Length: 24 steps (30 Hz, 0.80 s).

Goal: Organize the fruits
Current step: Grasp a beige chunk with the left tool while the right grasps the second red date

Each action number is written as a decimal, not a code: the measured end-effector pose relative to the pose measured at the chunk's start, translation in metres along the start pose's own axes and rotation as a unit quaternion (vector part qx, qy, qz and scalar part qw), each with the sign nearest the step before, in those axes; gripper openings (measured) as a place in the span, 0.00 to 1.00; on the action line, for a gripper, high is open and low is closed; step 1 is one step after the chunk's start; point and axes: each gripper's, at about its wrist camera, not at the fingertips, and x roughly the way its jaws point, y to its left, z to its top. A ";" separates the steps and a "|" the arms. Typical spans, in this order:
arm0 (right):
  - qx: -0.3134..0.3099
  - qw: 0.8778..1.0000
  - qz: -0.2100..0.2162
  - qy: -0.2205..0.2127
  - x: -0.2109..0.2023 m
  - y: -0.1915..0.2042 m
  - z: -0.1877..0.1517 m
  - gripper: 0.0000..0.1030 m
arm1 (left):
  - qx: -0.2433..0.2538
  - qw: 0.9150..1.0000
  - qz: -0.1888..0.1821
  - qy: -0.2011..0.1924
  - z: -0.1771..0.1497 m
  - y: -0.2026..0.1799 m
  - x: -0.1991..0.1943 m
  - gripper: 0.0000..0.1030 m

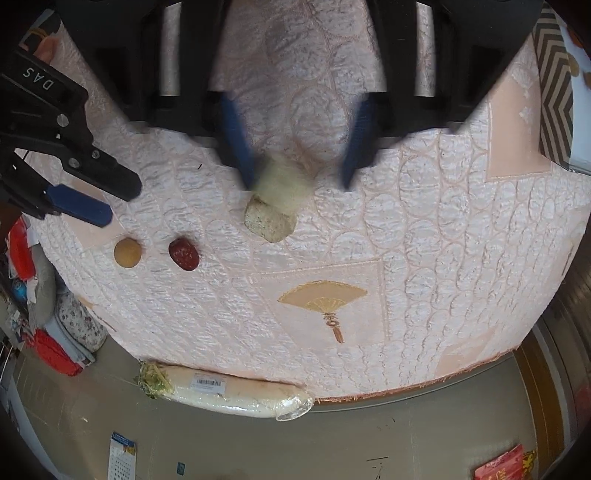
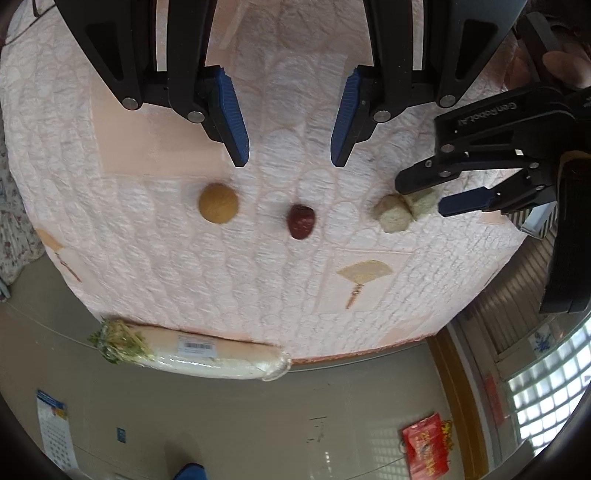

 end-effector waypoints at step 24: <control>-0.030 0.999 -0.019 0.003 0.031 0.018 0.027 0.20 | -0.036 0.999 0.015 -0.005 -0.014 0.014 -0.024 0.30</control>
